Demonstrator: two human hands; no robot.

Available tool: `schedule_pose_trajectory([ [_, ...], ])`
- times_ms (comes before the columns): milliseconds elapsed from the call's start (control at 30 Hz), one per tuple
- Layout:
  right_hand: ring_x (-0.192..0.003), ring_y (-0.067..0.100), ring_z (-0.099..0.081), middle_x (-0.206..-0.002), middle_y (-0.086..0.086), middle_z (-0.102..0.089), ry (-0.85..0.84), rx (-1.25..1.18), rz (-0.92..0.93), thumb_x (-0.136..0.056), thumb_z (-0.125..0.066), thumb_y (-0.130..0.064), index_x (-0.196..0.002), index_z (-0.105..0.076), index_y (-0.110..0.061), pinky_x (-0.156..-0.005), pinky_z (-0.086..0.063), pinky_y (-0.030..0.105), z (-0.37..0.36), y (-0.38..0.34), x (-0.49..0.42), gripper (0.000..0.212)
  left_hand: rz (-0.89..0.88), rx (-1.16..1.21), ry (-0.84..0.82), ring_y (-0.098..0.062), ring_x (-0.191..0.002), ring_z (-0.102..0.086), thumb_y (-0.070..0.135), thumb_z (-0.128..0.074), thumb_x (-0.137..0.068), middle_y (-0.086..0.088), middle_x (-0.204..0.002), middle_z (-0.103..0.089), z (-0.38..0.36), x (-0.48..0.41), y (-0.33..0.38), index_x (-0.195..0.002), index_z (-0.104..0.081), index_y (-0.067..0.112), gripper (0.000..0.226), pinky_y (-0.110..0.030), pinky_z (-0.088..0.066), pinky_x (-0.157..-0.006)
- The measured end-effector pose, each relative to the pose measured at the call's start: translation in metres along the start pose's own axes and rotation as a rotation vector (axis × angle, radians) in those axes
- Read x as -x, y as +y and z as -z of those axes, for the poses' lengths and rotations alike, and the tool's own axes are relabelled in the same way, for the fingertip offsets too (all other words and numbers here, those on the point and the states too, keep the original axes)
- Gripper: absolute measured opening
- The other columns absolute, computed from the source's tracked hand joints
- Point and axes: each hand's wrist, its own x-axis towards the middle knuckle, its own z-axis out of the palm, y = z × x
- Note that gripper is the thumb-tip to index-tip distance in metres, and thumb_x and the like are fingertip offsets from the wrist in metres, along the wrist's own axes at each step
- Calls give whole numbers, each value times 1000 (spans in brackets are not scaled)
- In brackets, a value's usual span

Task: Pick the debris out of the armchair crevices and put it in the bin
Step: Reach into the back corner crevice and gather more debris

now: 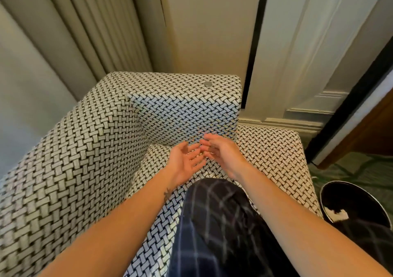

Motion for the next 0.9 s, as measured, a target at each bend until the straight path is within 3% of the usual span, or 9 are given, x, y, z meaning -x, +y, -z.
schedule_pose_trajectory([
  [100,-113,16,-67,-117,1,-74,-57,111,-3,-104,-46,-10,-115,-66,-21,-102,-53,33,-26,9,-13,25,10,39,70,-36,-118,-64,36,-36,-106,-21,-128,-67,44,4,3,-130,-56,3,46,-49,-46,-109],
  [333,-122,10,-59,-129,-7,-67,-181,414,24,-100,-53,-14,-119,-64,-28,-113,-42,37,-77,25,-44,26,65,175,123,-40,-120,-64,39,-38,-105,-24,-126,-68,113,2,6,-136,-52,-1,53,-50,-45,-110],
  [533,-123,8,-48,-140,-6,-56,-235,629,-10,-104,-50,-18,-139,-57,-19,-99,-34,27,-112,34,-76,35,155,354,4,-43,-128,-58,43,-35,-106,-27,-137,-61,143,-5,6,-143,-47,-2,60,-54,-41,-113],
  [700,-131,17,-50,-142,-1,-56,-228,754,-43,-104,-52,-22,-143,-52,-20,-110,-39,35,-124,51,-113,39,208,479,-101,-48,-137,-47,45,-37,-104,-29,-146,-51,160,-16,5,-147,-40,-5,66,-58,-30,-119],
  [767,-127,15,-51,-145,1,-55,-241,812,-45,-104,-50,-20,-146,-49,-18,-107,-39,31,-126,55,-124,42,226,525,-149,-48,-142,-40,46,-35,-104,-30,-151,-45,164,-19,4,-151,-35,-5,70,-59,-25,-122],
  [900,-100,13,-54,-136,6,-62,-237,982,-11,-104,-48,-19,-148,-48,-12,-90,-38,24,-130,58,-140,44,275,608,-202,-44,-150,-26,48,-40,-102,-29,-160,-30,169,-28,3,-155,-26,-5,76,-61,-22,-122],
])
